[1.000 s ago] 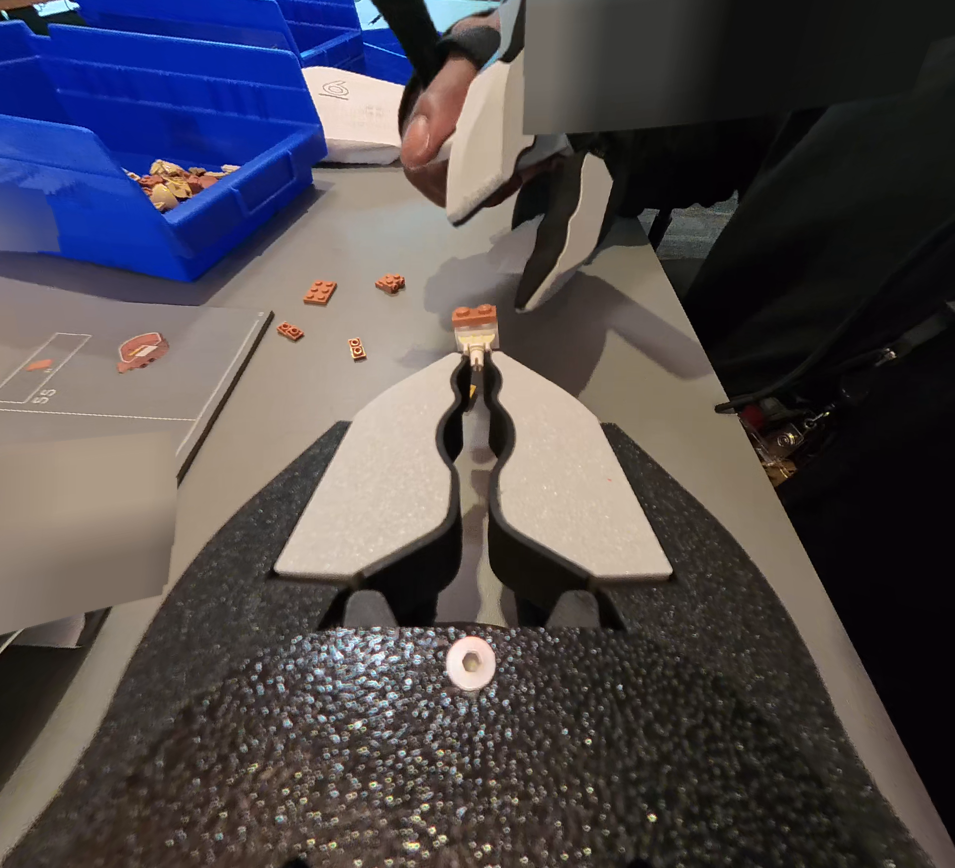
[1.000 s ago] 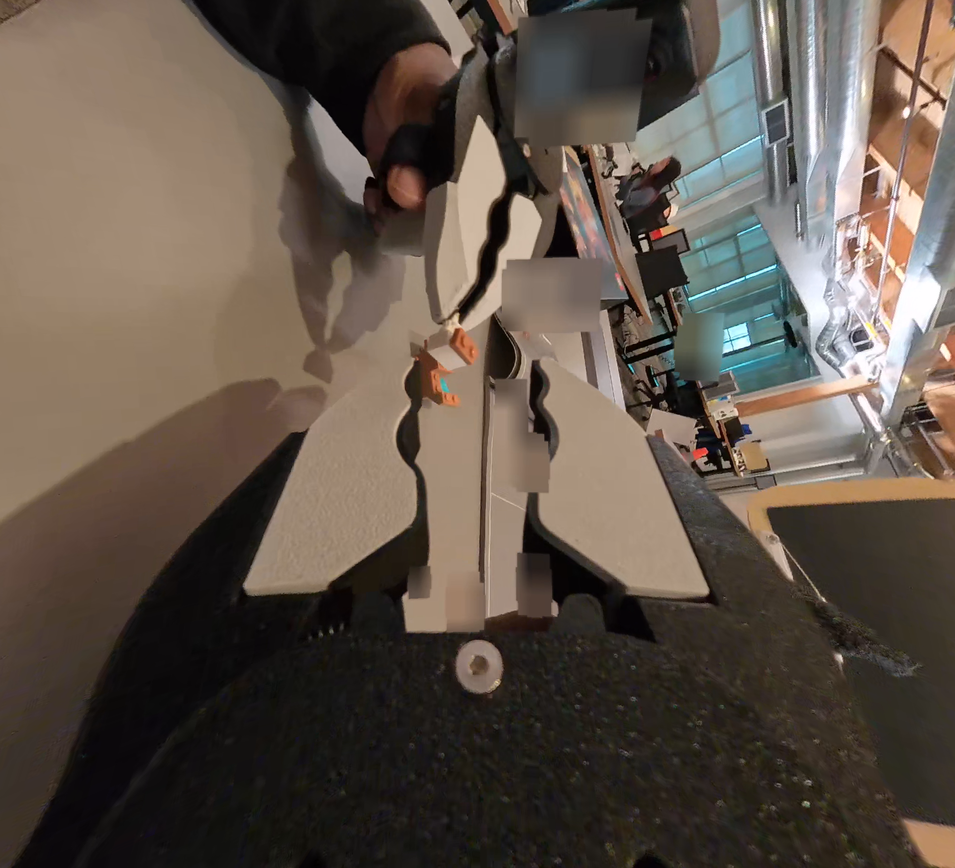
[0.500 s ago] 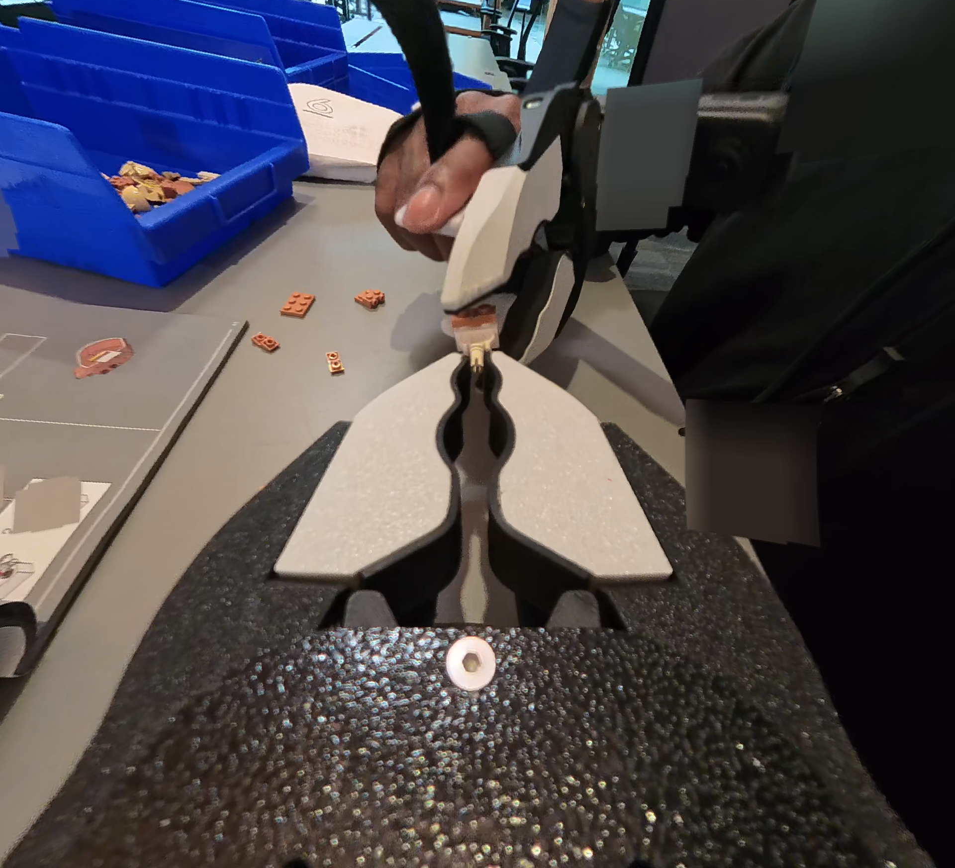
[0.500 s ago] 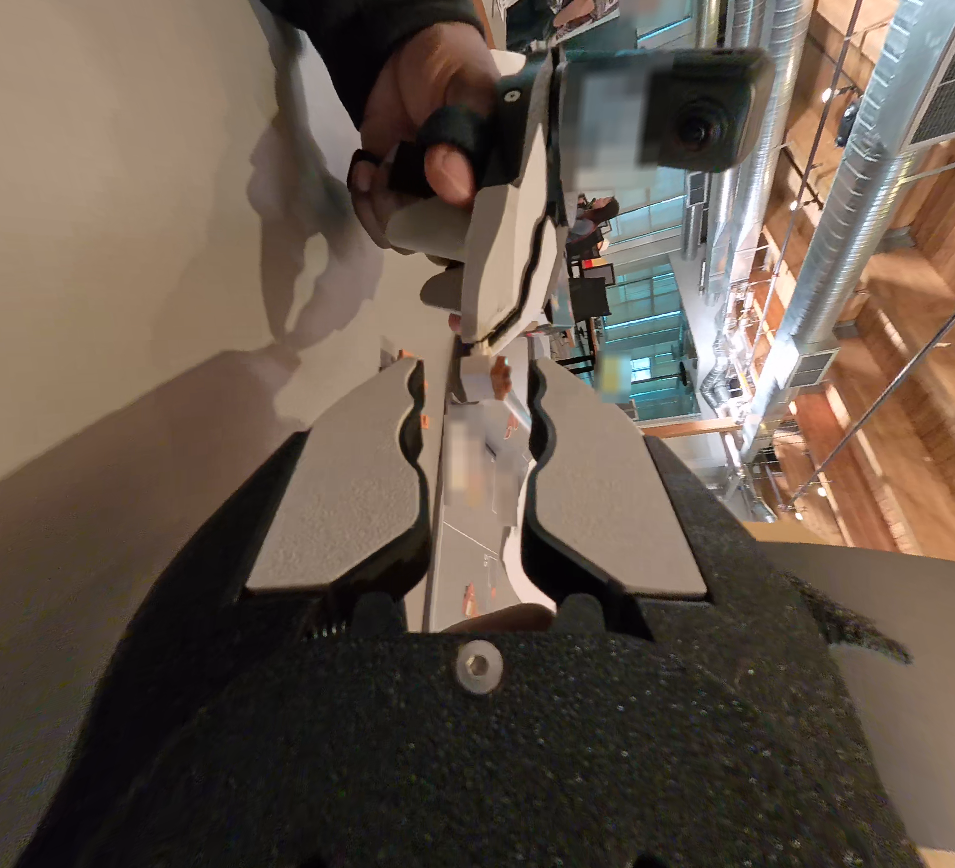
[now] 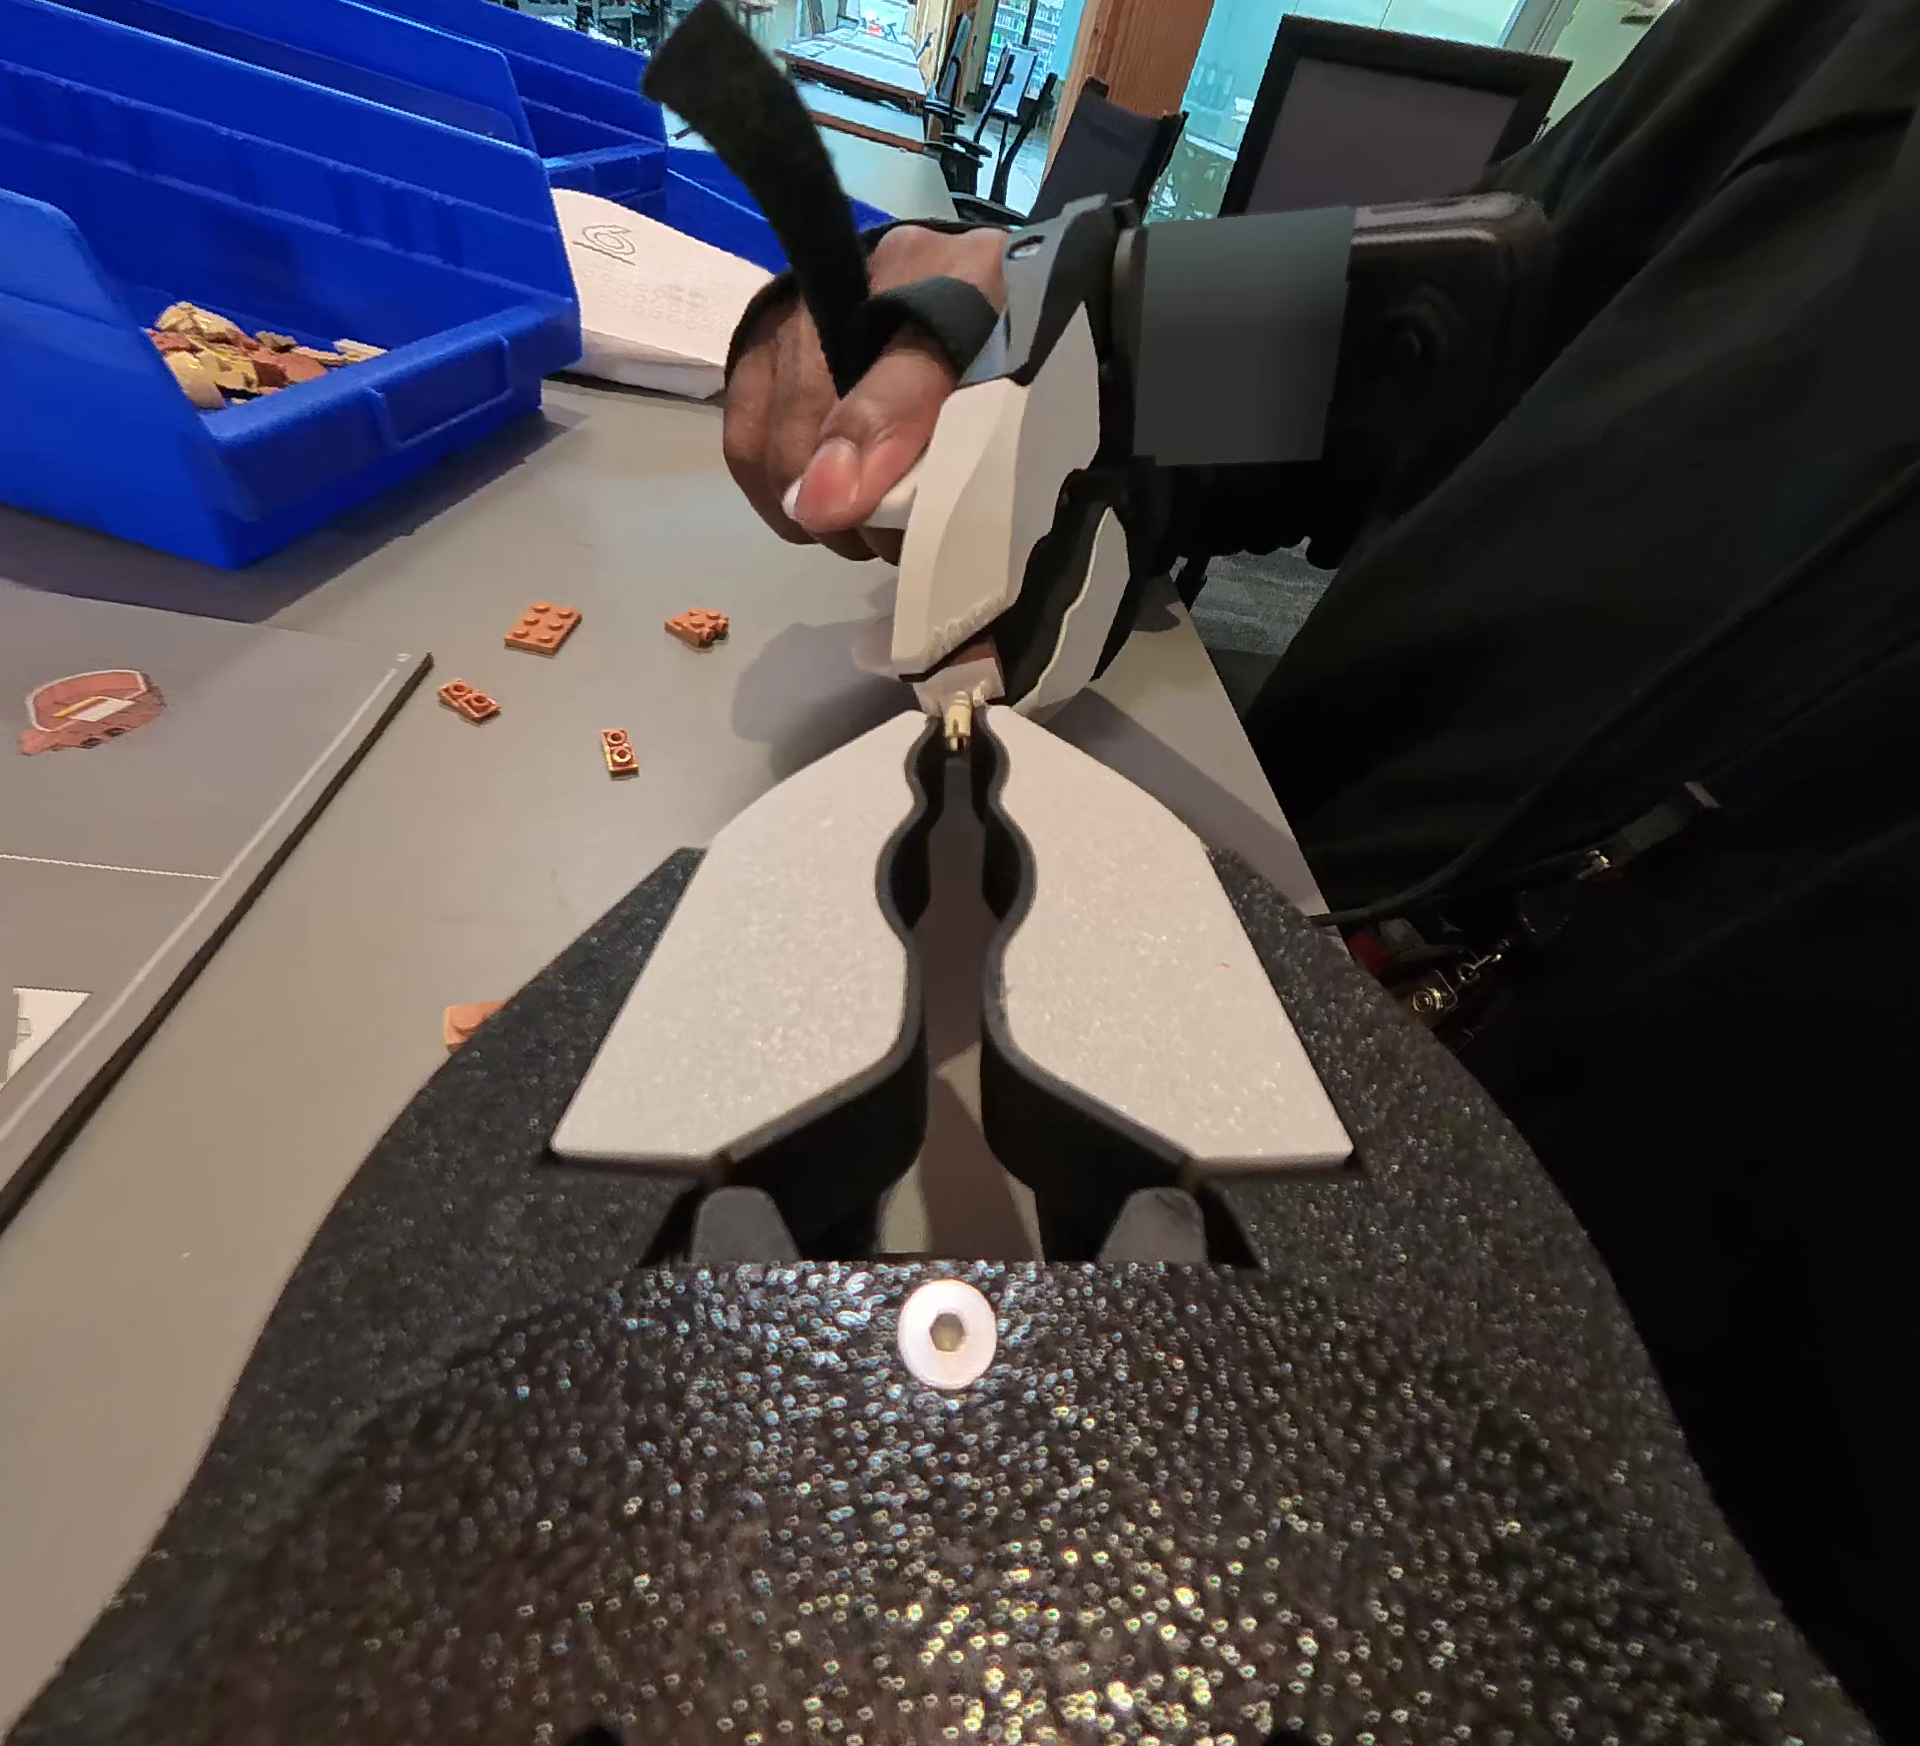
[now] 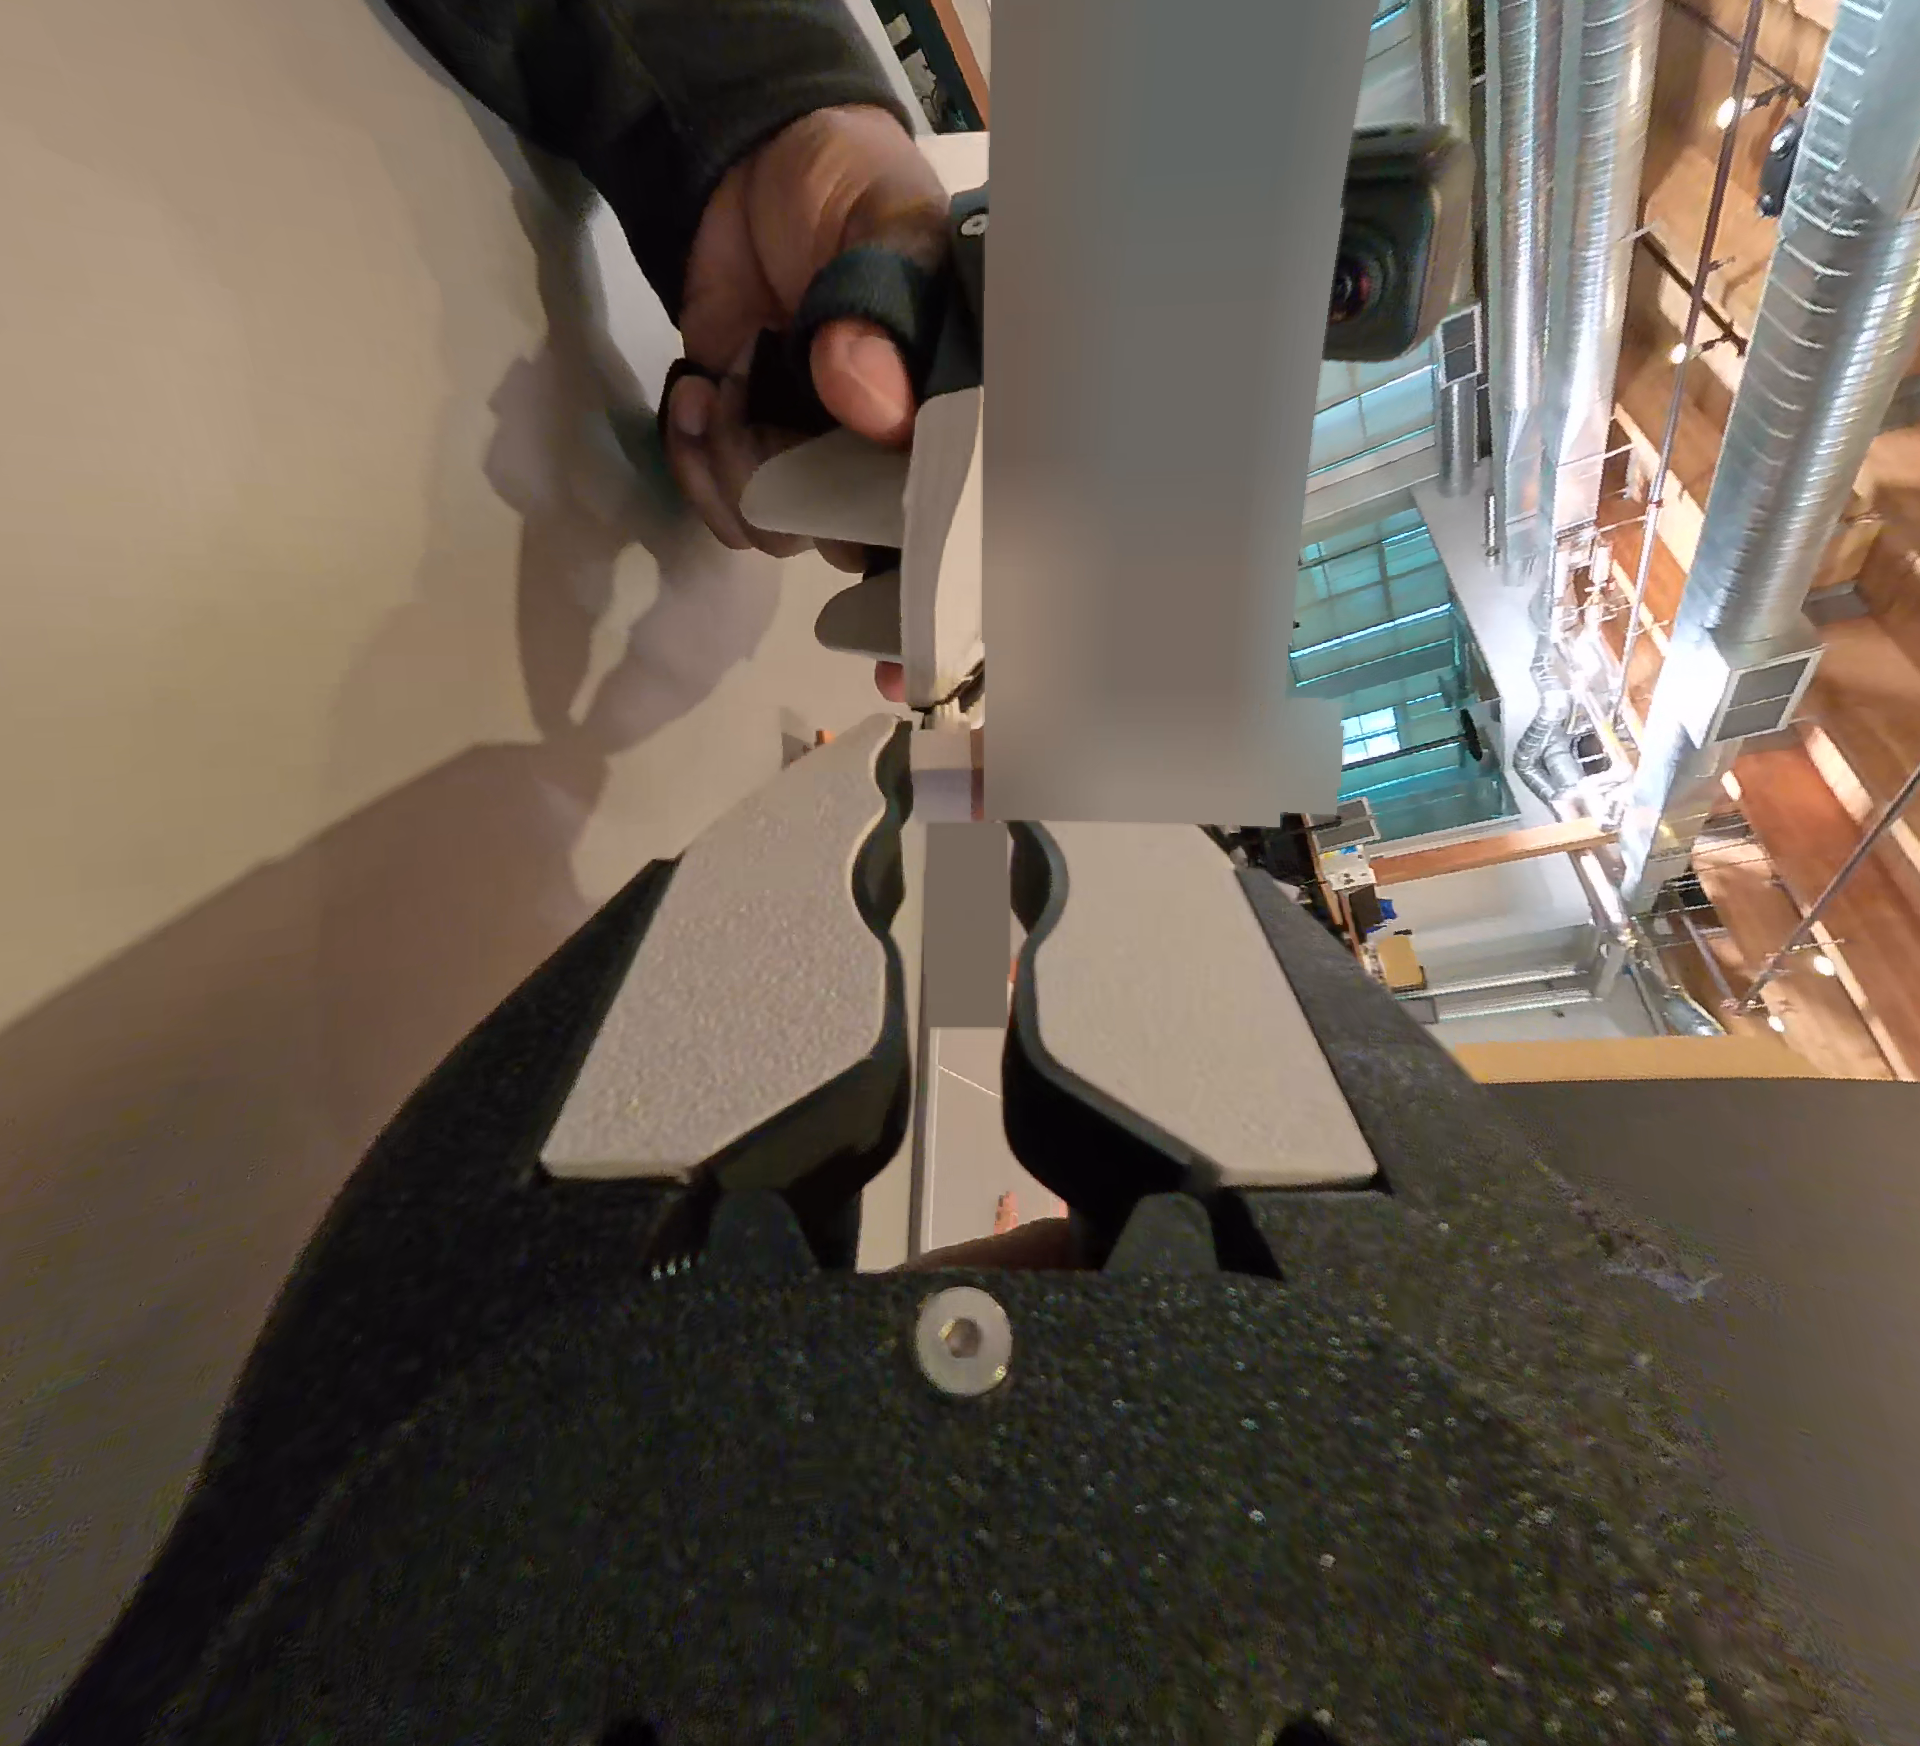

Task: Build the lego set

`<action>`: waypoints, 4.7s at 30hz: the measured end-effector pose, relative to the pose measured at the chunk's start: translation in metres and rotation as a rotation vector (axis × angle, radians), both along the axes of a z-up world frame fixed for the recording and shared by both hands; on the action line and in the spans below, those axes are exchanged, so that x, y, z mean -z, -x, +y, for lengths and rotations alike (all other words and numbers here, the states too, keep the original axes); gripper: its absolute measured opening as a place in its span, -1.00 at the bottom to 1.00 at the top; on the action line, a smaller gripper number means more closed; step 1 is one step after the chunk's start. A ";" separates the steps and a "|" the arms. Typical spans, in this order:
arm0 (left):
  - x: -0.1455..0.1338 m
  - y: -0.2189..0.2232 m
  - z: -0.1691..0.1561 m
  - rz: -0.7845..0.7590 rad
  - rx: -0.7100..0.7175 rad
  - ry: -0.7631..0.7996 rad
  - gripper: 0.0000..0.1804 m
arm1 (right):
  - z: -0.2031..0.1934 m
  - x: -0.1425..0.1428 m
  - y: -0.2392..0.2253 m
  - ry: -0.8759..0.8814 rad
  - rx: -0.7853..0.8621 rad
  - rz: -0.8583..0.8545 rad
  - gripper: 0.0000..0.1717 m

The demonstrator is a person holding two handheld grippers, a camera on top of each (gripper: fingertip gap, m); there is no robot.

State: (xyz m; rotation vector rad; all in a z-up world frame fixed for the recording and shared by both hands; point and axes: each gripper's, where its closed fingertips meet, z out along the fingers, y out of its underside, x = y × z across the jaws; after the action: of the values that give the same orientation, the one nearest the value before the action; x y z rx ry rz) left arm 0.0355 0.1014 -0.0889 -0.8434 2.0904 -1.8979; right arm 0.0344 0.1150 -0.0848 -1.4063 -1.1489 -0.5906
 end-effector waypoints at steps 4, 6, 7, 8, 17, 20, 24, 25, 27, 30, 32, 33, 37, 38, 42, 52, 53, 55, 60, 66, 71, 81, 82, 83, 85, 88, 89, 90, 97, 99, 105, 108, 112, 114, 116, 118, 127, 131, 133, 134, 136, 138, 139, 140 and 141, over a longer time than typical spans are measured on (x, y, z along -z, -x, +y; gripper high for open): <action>0.002 0.000 -0.001 -0.001 -0.002 -0.012 -0.96 | 0.000 0.002 -0.001 0.022 -0.005 0.030 -0.82; 0.001 -0.002 0.000 -0.006 -0.013 -0.005 -0.96 | 0.000 0.001 -0.002 0.006 0.003 0.060 -0.82; 0.000 -0.002 0.000 -0.006 -0.015 -0.004 -0.96 | 0.000 0.001 -0.002 0.006 0.007 0.078 -0.82; 0.002 -0.004 0.001 -0.007 -0.027 -0.019 -0.95 | 0.001 0.002 -0.004 0.008 0.019 0.092 -0.81; 0.024 -0.011 0.015 -0.019 -0.120 -0.225 -0.96 | -0.011 0.012 -0.028 0.127 0.102 0.246 -0.55; 0.030 -0.013 0.016 -0.019 -0.134 -0.279 -0.96 | -0.017 0.023 -0.034 0.205 0.120 0.288 -0.59; 0.045 -0.013 0.019 0.000 -0.141 -0.386 -0.96 | -0.024 0.038 -0.040 0.336 0.146 0.360 -0.66; 0.049 -0.013 0.019 0.003 -0.139 -0.416 -0.96 | -0.025 0.039 -0.040 0.355 0.147 0.377 -0.67; 0.056 -0.012 0.019 0.007 -0.136 -0.476 -0.96 | -0.027 0.041 -0.042 0.386 0.148 0.408 -0.69; 0.067 -0.011 0.019 0.018 -0.126 -0.554 -0.95 | -0.029 0.045 -0.044 0.411 0.155 0.430 -0.72; 0.070 -0.010 0.019 0.019 -0.121 -0.577 -0.95 | -0.029 0.049 -0.045 0.423 0.158 0.427 -0.73; 0.070 -0.010 0.019 0.021 -0.121 -0.583 -0.95 | -0.029 0.051 -0.045 0.428 0.160 0.424 -0.73; 0.072 -0.011 0.019 0.032 -0.123 -0.588 -0.95 | -0.028 0.058 -0.044 0.454 0.165 0.421 -0.73; 0.072 -0.011 0.019 0.034 -0.123 -0.589 -0.95 | -0.028 0.060 -0.044 0.461 0.166 0.423 -0.73; 0.074 -0.011 0.020 0.045 -0.123 -0.595 -0.95 | -0.028 0.070 -0.047 0.506 0.176 0.445 -0.73; 0.082 -0.011 0.020 0.083 -0.113 -0.627 -0.95 | -0.029 0.075 -0.048 0.573 0.176 0.493 -0.74; 0.082 -0.011 0.020 0.087 -0.113 -0.630 -0.95 | -0.030 0.075 -0.047 0.584 0.168 0.492 -0.74; 0.084 -0.011 0.021 0.093 -0.111 -0.637 -0.95 | -0.033 0.077 -0.045 0.611 0.157 0.495 -0.74; 0.085 -0.012 0.021 0.102 -0.113 -0.644 -0.95 | -0.035 0.080 -0.044 0.646 0.161 0.498 -0.72; 0.086 -0.012 0.021 0.108 -0.112 -0.646 -0.95 | -0.036 0.082 -0.043 0.670 0.165 0.511 -0.72; 0.086 -0.011 0.021 0.108 -0.110 -0.645 -0.95 | -0.035 0.082 -0.043 0.675 0.168 0.518 -0.70; 0.083 -0.010 0.022 0.103 -0.110 -0.624 -0.84 | -0.035 0.082 -0.043 0.680 0.171 0.524 -0.67; 0.082 -0.010 0.022 0.101 -0.112 -0.618 -0.83 | -0.035 0.082 -0.043 0.679 0.172 0.524 -0.66; 0.081 -0.010 0.023 0.100 -0.113 -0.613 -0.82 | -0.035 0.082 -0.043 0.679 0.174 0.525 -0.66; 0.079 -0.009 0.024 0.094 -0.115 -0.600 -0.82 | -0.035 0.083 -0.043 0.680 0.178 0.527 -0.65; 0.075 -0.007 0.026 0.088 -0.114 -0.571 -0.82 | -0.035 0.083 -0.041 0.694 0.177 0.532 -0.63; 0.075 -0.007 0.027 0.090 -0.116 -0.566 -0.82 | -0.035 0.084 -0.040 0.702 0.176 0.534 -0.63; 0.075 -0.007 0.027 0.092 -0.118 -0.564 -0.82 | -0.035 0.084 -0.038 0.711 0.177 0.536 -0.63; 0.075 -0.007 0.028 0.089 -0.120 -0.570 -0.82 | -0.031 0.088 -0.033 0.759 0.211 0.563 -0.67; 0.074 -0.007 0.028 0.081 -0.120 -0.572 -0.82 | -0.031 0.089 -0.029 0.774 0.206 0.559 -0.82; 0.071 -0.008 0.029 0.052 -0.132 -0.572 -0.83 | -0.028 0.088 -0.026 0.752 0.214 0.549 -1.00; 0.071 -0.008 0.029 0.052 -0.134 -0.573 -0.83 | -0.028 0.085 -0.027 0.730 0.205 0.567 -1.00; 0.069 -0.008 0.029 0.045 -0.137 -0.573 -0.83 | -0.025 0.079 -0.034 0.727 0.234 0.653 -0.78; 0.068 -0.007 0.029 0.039 -0.138 -0.570 -0.84 | -0.026 0.081 -0.035 0.754 0.254 0.670 -0.71; 0.067 -0.007 0.029 0.036 -0.140 -0.569 -0.84 | -0.026 0.086 -0.035 0.779 0.280 0.657 -0.69; 0.066 -0.007 0.030 0.033 -0.141 -0.568 -0.84 | -0.024 0.092 -0.037 0.794 0.325 0.632 -0.72; 0.063 -0.007 0.030 -0.005 -0.144 -0.582 -0.84 | -0.020 0.090 -0.032 0.810 0.337 0.683 -0.82; 0.052 -0.011 0.030 -0.087 -0.172 -0.571 -0.84 | -0.016 0.072 -0.029 0.813 0.274 0.893 -0.81; 0.045 -0.013 0.030 -0.151 -0.188 -0.575 -0.84 | -0.014 0.059 -0.022 0.839 0.204 1.067 -0.81; 0.041 -0.013 0.029 -0.191 -0.193 -0.585 -0.84 | -0.012 0.052 -0.020 0.848 0.171 1.160 -0.81; 0.035 -0.013 0.027 -0.287 -0.193 -0.612 -0.83 | -0.008 0.036 -0.017 0.877 0.091 1.367 -0.81; 0.029 -0.012 0.024 -0.390 -0.188 -0.639 -0.83 | -0.007 0.023 -0.015 0.910 0.011 1.546 -0.81; 0.027 -0.012 0.023 -0.441 -0.188 -0.654 -0.82 | -0.007 0.019 -0.014 0.929 -0.025 1.607 -0.81; 0.024 -0.011 0.022 -0.491 -0.191 -0.668 -0.82 | -0.008 0.017 -0.013 0.950 -0.054 1.643 -0.81; 0.021 -0.011 0.022 -0.537 -0.197 -0.680 -0.82 | -0.010 0.016 -0.011 0.968 -0.078 1.664 -0.81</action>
State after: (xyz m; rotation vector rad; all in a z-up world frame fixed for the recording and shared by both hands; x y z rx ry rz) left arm 0.0463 0.1236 -0.1102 -0.3143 1.9894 -1.0277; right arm 0.0453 0.1053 -0.1004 -1.8495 0.0136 1.2533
